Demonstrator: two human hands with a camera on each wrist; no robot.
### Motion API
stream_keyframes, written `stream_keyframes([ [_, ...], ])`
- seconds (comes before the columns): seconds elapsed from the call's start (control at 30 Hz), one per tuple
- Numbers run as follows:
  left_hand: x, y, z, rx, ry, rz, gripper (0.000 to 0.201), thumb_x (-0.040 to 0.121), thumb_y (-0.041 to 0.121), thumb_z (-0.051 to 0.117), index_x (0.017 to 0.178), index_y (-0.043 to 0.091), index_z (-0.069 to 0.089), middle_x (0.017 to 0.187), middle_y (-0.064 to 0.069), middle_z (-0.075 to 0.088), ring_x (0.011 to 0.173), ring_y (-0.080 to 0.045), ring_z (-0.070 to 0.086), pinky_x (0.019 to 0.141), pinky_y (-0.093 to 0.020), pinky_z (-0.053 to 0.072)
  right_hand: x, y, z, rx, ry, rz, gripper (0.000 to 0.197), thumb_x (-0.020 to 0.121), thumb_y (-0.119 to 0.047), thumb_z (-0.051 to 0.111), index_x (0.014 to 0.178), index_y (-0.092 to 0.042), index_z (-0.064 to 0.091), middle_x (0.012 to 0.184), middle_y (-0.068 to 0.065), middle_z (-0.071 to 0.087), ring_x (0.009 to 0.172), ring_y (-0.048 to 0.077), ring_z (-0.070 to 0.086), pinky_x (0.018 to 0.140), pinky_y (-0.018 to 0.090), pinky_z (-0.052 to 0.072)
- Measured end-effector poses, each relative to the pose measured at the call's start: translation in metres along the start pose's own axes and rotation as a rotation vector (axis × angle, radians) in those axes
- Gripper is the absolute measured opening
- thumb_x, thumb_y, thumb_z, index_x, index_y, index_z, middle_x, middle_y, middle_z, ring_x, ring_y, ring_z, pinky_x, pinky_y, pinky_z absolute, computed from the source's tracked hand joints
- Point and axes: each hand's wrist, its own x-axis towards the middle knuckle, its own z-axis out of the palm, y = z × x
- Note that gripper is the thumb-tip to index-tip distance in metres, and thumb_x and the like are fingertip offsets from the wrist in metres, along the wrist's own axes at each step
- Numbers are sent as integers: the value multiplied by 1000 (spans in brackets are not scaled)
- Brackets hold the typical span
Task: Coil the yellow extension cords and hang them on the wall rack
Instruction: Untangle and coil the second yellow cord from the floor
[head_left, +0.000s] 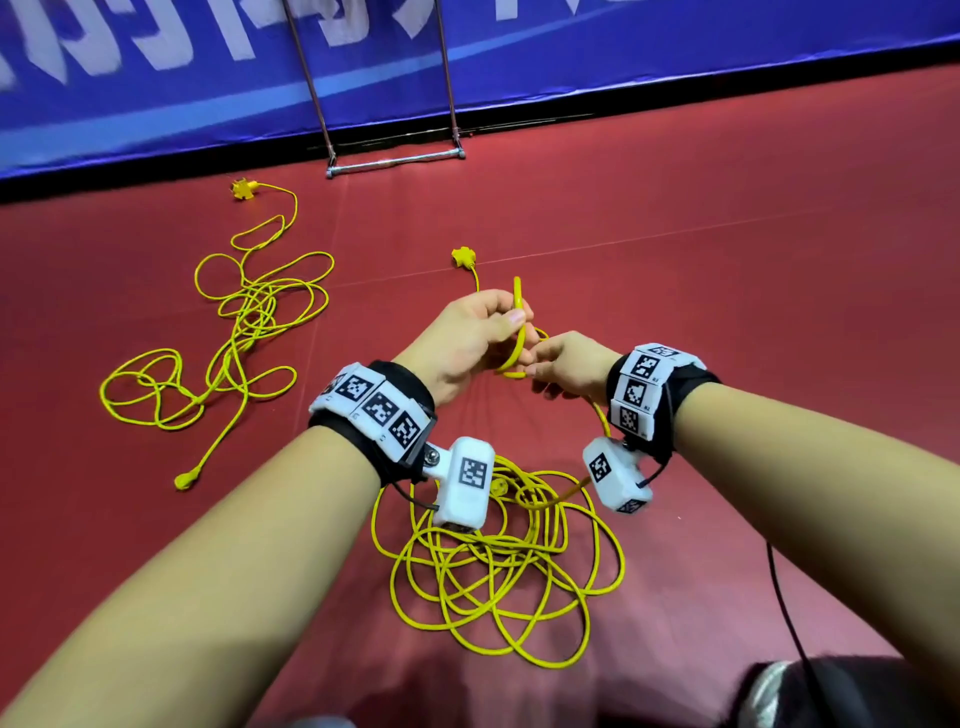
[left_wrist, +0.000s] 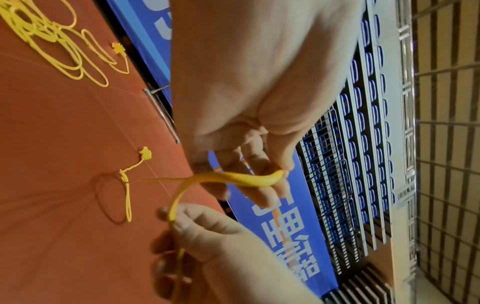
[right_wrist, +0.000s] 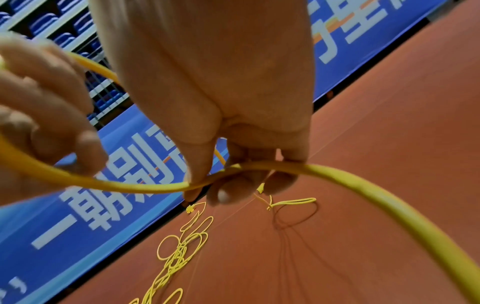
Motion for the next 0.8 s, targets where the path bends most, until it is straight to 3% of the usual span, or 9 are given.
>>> stream_keyframes([
  [0.07, -1, 7, 1, -70, 23, 6, 11, 103, 9, 45, 97, 11, 55, 82, -4, 66, 60, -15, 64, 60, -33, 55, -3, -6, 5, -55, -117, -62, 13, 97, -16, 59, 98, -12, 71, 75, 0, 67, 61, 9, 61, 48, 20, 33],
  [0.13, -1, 14, 2, -94, 58, 30, 9, 103, 12, 45, 98, 13, 53, 87, -3, 66, 60, -12, 63, 50, -27, 54, -6, -15, 9, -27, -313, -116, 21, 97, -9, 57, 105, -20, 72, 90, -2, 72, 75, 7, 64, 53, 20, 36],
  [0.23, -1, 17, -1, -92, 116, 52, 11, 104, 14, 44, 98, 16, 52, 89, -2, 66, 58, -11, 60, 41, -22, 46, -4, -25, 14, -81, -540, -107, 34, 93, -7, 58, 105, -36, 71, 112, -11, 69, 99, 6, 59, 84, 27, 47],
  [0.27, 0, 16, -3, -86, 140, 44, 12, 105, 14, 43, 97, 17, 52, 87, -2, 66, 56, -12, 58, 39, -20, 41, -2, -27, 15, -112, -527, -90, 37, 92, -6, 57, 109, -37, 69, 116, -11, 68, 105, 8, 58, 94, 32, 45],
  [0.3, 0, 14, -5, -85, 160, 34, 13, 105, 13, 42, 96, 16, 51, 85, -3, 66, 54, -12, 55, 38, -17, 35, -2, -30, 15, -111, -471, -67, 39, 93, -4, 54, 114, -34, 67, 115, -8, 68, 105, 10, 58, 94, 34, 45],
  [0.43, 1, 7, -12, 20, 174, -13, 12, 104, 11, 42, 97, 13, 52, 81, -8, 65, 43, -10, 42, 35, -13, 22, -1, -33, 4, 402, -117, 127, 23, 101, -11, 41, 118, -15, 57, 93, 8, 70, 81, 23, 65, 70, 30, 44],
  [0.53, -2, -1, -11, 266, 31, -62, 12, 103, 13, 44, 102, 15, 55, 85, -13, 65, 39, -7, 39, 35, -12, 23, 3, -32, -14, 822, 2, 245, 37, 106, -40, 28, 105, -11, 51, 76, 8, 70, 68, 22, 68, 68, 33, 49],
  [0.6, -4, -8, -6, 317, -84, -92, 12, 103, 11, 44, 106, 11, 56, 86, -14, 66, 40, -7, 38, 36, -12, 24, 5, -33, -23, 983, 9, 262, 44, 105, -46, 26, 99, -9, 50, 74, 8, 69, 64, 22, 68, 65, 31, 51],
  [0.8, -2, -20, -2, 424, -202, -210, 16, 102, 16, 47, 103, 10, 61, 83, -9, 67, 42, -11, 43, 39, -14, 27, 8, -24, -22, 1021, 100, 320, 19, 102, -21, 45, 86, -15, 52, 61, -2, 61, 51, 11, 57, 52, 24, 47],
])
